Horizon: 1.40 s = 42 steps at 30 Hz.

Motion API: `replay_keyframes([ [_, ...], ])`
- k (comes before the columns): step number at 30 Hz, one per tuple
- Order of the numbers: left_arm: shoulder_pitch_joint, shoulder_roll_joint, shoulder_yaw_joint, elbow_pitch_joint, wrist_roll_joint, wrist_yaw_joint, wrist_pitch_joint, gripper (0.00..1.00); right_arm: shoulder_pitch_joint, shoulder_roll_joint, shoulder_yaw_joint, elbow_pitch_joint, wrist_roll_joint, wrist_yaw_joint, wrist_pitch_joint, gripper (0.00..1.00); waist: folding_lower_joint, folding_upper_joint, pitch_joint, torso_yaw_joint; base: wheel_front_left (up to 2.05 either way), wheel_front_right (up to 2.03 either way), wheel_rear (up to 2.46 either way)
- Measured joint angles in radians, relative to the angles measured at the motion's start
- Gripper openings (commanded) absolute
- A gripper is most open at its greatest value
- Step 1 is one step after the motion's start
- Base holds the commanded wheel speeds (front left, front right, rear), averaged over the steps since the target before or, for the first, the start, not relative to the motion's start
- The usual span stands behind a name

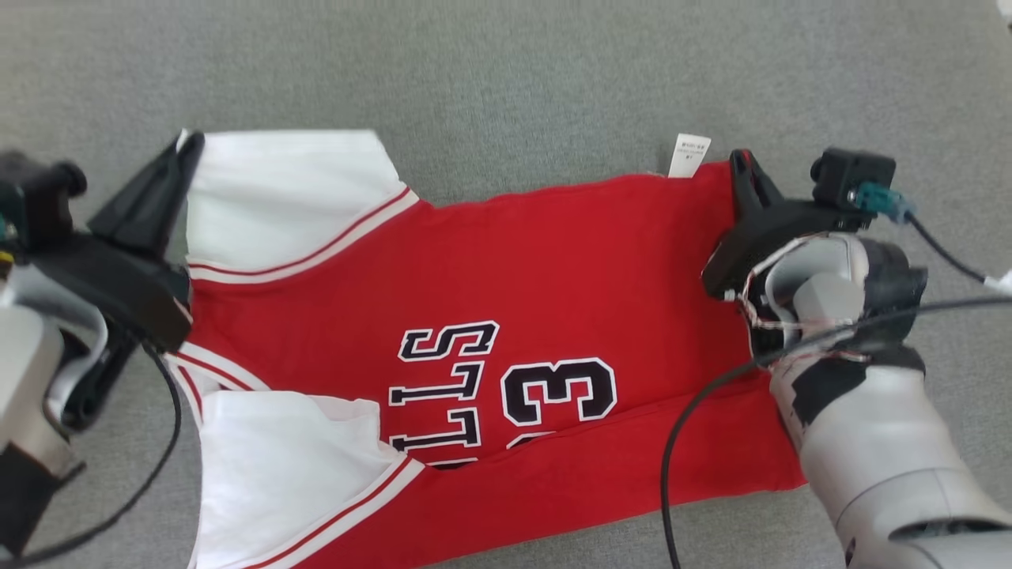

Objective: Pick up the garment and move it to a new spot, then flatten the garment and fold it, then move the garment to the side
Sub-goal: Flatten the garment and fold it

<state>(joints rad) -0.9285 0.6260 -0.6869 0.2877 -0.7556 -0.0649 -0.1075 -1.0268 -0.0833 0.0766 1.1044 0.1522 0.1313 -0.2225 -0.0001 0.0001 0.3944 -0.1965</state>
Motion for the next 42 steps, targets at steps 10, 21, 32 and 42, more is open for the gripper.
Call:
replay_keyframes([
  [10, 0.212, 0.026, 0.025, -0.161, -0.029, 0.072, -0.103, 0.0, 0.176, -0.029, 0.087, -0.133, 0.154, 0.0, -0.036, 0.0, -0.0001, -0.0001, -0.078, 0.027, 0.0, 0.0, 0.0],
  [21, 0.433, -0.011, 0.019, -0.308, 0.021, 0.174, -0.15, 0.0, 0.432, -0.136, 0.178, -0.424, 0.382, 0.0, -0.033, 0.0, -0.0001, -0.0002, -0.137, 0.089, 0.0, 0.0, 0.0],
  [32, 0.623, -0.103, 0.09, -0.362, 0.083, 0.181, -0.153, 0.0, 0.671, -0.212, 0.163, -0.666, 0.446, 0.0, 0.049, 0.0, 0.0, -0.0002, -0.175, 0.119, 0.0, 0.0, 0.0],
  [42, 0.692, -0.182, 0.154, -0.286, 0.17, 0.122, -0.153, 0.0, 0.862, -0.218, 0.097, -0.846, 0.441, 0.0, 0.177, 0.0, -0.0001, -0.0002, -0.199, 0.141, 0.0, 0.0, 0.0],
])
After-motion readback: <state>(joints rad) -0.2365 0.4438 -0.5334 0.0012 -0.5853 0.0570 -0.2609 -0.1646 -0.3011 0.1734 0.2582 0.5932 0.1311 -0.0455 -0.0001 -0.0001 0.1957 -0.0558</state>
